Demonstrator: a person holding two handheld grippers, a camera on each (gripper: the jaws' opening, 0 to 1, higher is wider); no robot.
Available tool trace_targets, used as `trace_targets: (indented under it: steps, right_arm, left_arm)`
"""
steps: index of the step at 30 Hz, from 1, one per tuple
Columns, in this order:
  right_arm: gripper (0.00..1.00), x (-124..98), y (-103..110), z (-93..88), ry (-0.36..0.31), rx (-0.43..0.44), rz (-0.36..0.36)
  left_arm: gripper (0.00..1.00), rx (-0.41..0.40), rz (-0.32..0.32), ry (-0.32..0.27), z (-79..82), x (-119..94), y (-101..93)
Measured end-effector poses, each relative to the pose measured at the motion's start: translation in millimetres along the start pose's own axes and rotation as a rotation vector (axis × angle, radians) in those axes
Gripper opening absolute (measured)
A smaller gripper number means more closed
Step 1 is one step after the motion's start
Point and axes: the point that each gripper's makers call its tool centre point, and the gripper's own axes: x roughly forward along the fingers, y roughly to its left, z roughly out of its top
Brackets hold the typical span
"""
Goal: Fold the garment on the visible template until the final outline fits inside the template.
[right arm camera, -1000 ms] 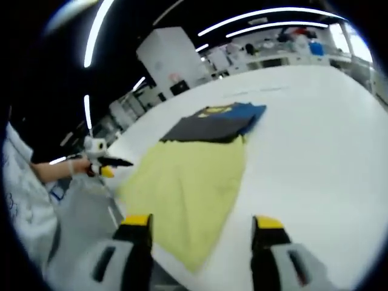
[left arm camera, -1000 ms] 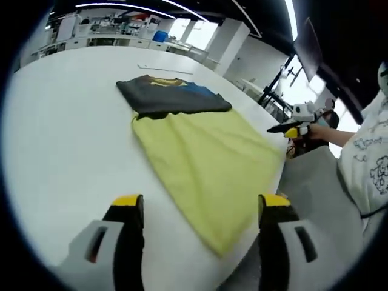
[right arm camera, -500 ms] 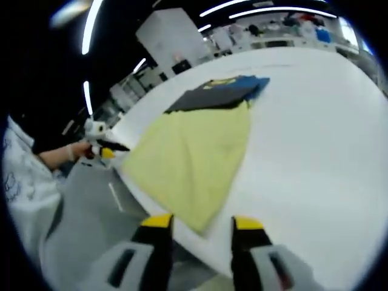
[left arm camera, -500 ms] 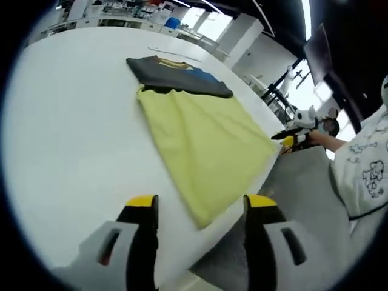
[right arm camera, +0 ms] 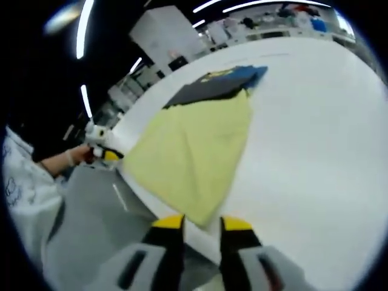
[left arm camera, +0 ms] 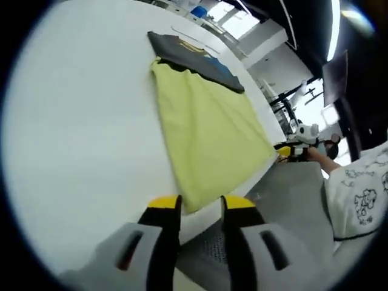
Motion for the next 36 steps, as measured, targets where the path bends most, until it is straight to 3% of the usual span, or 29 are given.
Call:
trace_targets:
  steps: [10,15,26,33,36]
  right_arm:
    - [0.0,11.7,-12.2,3.4,-0.017,0.057,-0.013]
    - [0.0,9.2,-12.9,3.6,-0.017,0.064,-0.012]
    - [0.0,-13.6,3.0,12.8,-0.077,0.146,0.031]
    - [0.0,-34.1,18.4,6.7,-0.091,0.195,0.055]
    - [0.0,-46.4,20.0,4.4,-0.098,0.217,0.035]
  left_arm:
    - [0.1,-0.042,-0.002,-0.022,-0.3,2.4,-0.2]
    - [0.02,-0.055,0.001,-0.03,-0.1,2.5,0.8]
    - [0.0,-0.102,-0.065,-0.066,5.5,-17.2,-6.5]
    - [0.0,-0.093,-0.115,-0.044,-4.3,-31.3,-28.9]
    - [0.0,-0.106,-0.143,-0.079,-0.1,-42.9,-37.2]
